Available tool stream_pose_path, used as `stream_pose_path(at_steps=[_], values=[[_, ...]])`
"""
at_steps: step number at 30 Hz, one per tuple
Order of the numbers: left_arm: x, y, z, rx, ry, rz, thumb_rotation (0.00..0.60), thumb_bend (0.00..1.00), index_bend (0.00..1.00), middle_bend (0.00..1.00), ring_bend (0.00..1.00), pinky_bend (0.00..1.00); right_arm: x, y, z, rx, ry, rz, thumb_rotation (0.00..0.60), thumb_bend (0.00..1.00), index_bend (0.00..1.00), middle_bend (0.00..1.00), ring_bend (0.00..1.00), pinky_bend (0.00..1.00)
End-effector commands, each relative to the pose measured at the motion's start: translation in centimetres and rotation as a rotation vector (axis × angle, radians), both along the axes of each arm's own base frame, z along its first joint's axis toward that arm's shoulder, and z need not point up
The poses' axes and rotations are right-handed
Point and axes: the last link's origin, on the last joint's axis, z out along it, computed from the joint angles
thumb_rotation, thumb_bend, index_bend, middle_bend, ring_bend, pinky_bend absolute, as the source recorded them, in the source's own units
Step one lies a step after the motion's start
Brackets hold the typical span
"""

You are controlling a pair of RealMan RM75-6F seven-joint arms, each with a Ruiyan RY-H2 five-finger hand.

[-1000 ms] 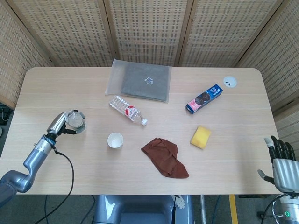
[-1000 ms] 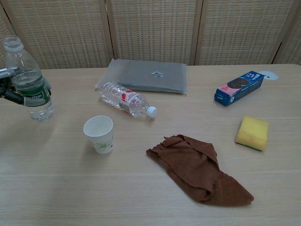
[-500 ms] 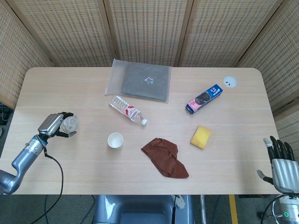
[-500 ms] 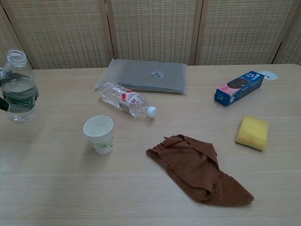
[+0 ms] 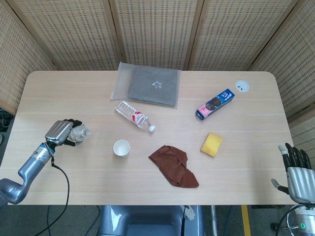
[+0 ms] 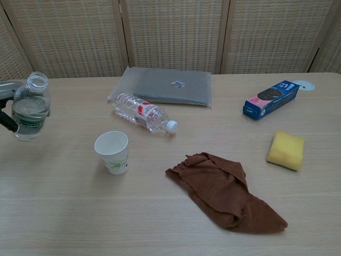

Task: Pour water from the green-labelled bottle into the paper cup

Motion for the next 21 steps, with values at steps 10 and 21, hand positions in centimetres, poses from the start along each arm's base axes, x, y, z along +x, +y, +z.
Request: stream_pose_path(at_steps=[10,21], values=[[2.4,0.3,-1.6,0.001,0.168,-0.095,0.6,0.6,0.67,0.48,0.34,0.39,0.0,0.0,0.1,0.001,-0.007,0.001,0.6,0.0,0.0,0.0,0.0,0.0],[3.9,0.7,-2.4,-0.005,0.301,-0.146,0.6,0.6,0.67,0.48,0.33,0.39,0.0,0.0,0.2,0.0,-0.009,0.0,0.6,0.0,0.0,0.0,0.0,0.0]])
